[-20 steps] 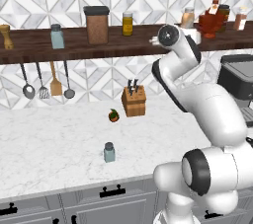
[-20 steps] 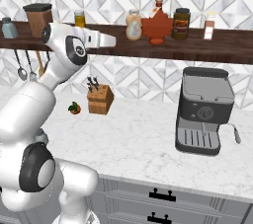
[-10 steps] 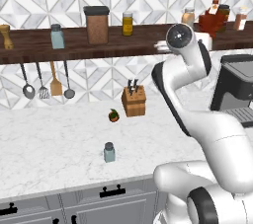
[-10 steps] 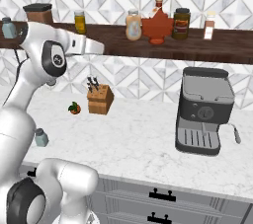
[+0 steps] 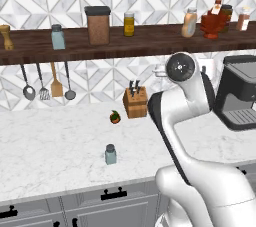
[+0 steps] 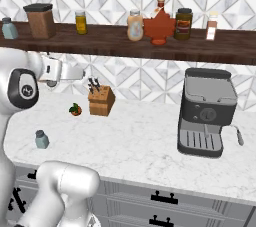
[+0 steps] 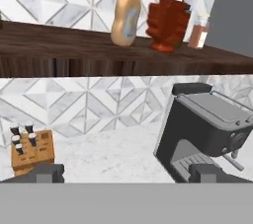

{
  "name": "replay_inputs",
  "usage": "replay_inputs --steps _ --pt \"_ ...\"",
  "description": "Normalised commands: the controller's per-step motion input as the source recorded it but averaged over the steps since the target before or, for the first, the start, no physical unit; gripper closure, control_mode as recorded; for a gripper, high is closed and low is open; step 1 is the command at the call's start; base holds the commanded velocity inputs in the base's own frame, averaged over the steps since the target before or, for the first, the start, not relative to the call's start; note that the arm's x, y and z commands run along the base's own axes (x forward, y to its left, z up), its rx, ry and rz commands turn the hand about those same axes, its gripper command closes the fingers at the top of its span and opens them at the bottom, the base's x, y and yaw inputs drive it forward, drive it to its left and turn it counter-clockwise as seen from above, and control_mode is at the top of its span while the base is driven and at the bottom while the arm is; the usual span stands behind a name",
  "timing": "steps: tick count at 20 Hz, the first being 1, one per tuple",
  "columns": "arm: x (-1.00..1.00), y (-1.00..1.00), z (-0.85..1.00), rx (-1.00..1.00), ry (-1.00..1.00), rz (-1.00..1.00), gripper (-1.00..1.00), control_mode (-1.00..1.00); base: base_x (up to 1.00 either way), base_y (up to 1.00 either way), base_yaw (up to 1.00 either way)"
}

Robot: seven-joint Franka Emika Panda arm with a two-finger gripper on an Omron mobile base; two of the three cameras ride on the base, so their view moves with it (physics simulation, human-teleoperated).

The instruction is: Put the shaker and condiment bottle from the counter next to their counterparts in the cabinet.

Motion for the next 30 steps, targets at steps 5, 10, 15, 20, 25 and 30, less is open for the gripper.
replay_inputs --steps 5,10,15,20,25,30 --pt "-0.65 0.46 -0.36 0.00 0.02 0.00 -1.00 -1.00 0.00 0.00 0.00" --pt "-0.48 0.57 -0.33 0.00 0.03 -0.02 -1.00 -1.00 0.00 0.00 0.00" --pt "-0.43 0.58 -0.37 0.00 0.00 -0.08 -1.00 -1.00 0.00 0.00 0.00" --pt "-0.39 0.52 -0.56 0.00 0.01 0.00 -1.00 -1.00 0.00 0.00 0.00" --pt "-0.03 0.62 -0.72 0.00 -0.01 -0.03 -1.00 -1.00 0.00 0.00 0.00" --pt "-0.01 0.33 -0.51 0.00 -0.04 -0.04 -1.00 -1.00 0.00 0.00 0.00"
